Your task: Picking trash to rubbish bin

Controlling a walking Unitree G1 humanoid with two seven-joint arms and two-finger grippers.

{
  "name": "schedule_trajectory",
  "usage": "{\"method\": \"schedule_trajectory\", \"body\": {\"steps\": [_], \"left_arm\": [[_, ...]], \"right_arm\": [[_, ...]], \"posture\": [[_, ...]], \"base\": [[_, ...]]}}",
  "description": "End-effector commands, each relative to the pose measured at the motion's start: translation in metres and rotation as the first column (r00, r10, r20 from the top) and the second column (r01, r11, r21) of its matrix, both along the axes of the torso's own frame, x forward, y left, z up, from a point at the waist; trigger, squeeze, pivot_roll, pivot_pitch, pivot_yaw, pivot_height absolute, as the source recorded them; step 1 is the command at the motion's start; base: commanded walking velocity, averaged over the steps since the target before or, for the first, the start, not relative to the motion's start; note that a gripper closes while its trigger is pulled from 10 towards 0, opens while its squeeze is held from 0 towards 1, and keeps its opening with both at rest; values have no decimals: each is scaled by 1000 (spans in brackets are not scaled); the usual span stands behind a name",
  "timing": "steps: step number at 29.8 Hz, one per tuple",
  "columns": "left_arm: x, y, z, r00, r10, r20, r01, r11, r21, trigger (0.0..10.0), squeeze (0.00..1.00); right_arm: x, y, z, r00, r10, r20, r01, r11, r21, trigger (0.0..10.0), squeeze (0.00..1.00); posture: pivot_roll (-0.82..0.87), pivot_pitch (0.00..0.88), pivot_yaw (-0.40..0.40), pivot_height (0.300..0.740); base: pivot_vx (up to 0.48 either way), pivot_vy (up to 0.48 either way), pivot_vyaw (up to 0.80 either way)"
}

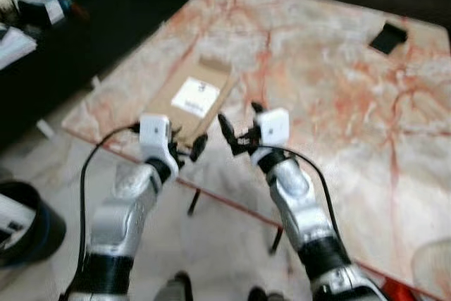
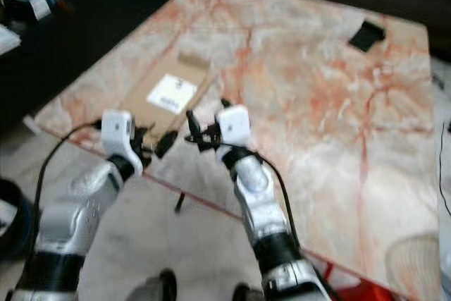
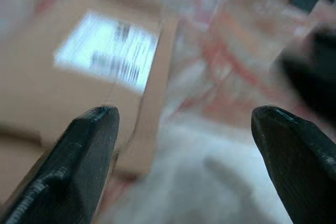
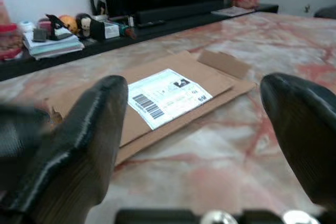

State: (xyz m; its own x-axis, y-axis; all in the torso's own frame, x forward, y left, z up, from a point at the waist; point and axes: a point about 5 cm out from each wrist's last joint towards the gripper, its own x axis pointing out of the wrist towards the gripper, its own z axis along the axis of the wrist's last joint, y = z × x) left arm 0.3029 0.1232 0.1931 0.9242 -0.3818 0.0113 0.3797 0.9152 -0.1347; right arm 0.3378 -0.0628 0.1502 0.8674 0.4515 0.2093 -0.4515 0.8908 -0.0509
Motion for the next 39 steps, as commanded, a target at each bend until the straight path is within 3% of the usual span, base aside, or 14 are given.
{"method": "schedule_trajectory", "body": {"steps": [1, 2, 3, 6, 7, 10, 20, 29, 39], "left_arm": [[2, 1, 24, 997, 16, 80, -18, 1000, 24, 10000, 0], [2, 1, 24, 997, 16, 80, -18, 1000, 24, 10000, 0], [9, 6, 38, 991, 50, 128, -56, 997, 44, 10000, 0], [23, 14, 42, 986, 85, 144, -95, 993, 69, 10000, 0], [32, 19, 40, 986, 97, 139, -108, 992, 70, 10000, 0], [39, 25, 38, 984, 121, 129, -134, 985, 105, 10000, 0], [79, 42, 9, 973, 196, 120, -212, 966, 146, 10000, 0], [92, 39, -17, 981, 191, 33, -193, 979, 70, 10000, 0], [88, 28, -51, 982, 174, -78, -165, 980, 112, 10000, 0]], "right_arm": [[-1, 1, -1, 1000, 6, -6, -6, 1000, 4, 10000, 0], [-1, 1, -1, 1000, 6, -6, -6, 1000, 4, 10000, 0], [0, 2, -1, 1000, 9, -5, -9, 1000, 4, 10000, 0], [0, 4, 0, 1000, 13, -2, -13, 1000, 3, 10000, 0], [0, 4, 1, 1000, 14, 2, -14, 1000, 3, 10000, 0], [1, 1, 3, 1000, 6, 8, -7, 1000, 4, 10000, 0], [8, -25, 9, 995, -90, 30, 90, 996, 10, 10000, 0], [2, -28, 6, 995, -99, 23, 98, 995, 12, 10000, 0], [2, -28, 5, 995, -100, 17, 100, 995, 2, 10000, 0]], "posture": [[140, 166, -11, 740], [140, 166, -11, 740], [139, 165, -12, 740], [131, 156, -15, 740], [124, 154, -15, 740], [116, 152, -15, 740], [81, 160, -31, 740], [52, 186, -44, 740], [49, 198, -43, 740]], "base": [[0, 0, 0], [0, 0, 0], [0, 0, 0], [0, 0, 0], [0, 0, 0], [0, 0, 0], [0, 0, 0], [0, 0, 0], [0, 0, 0]]}}
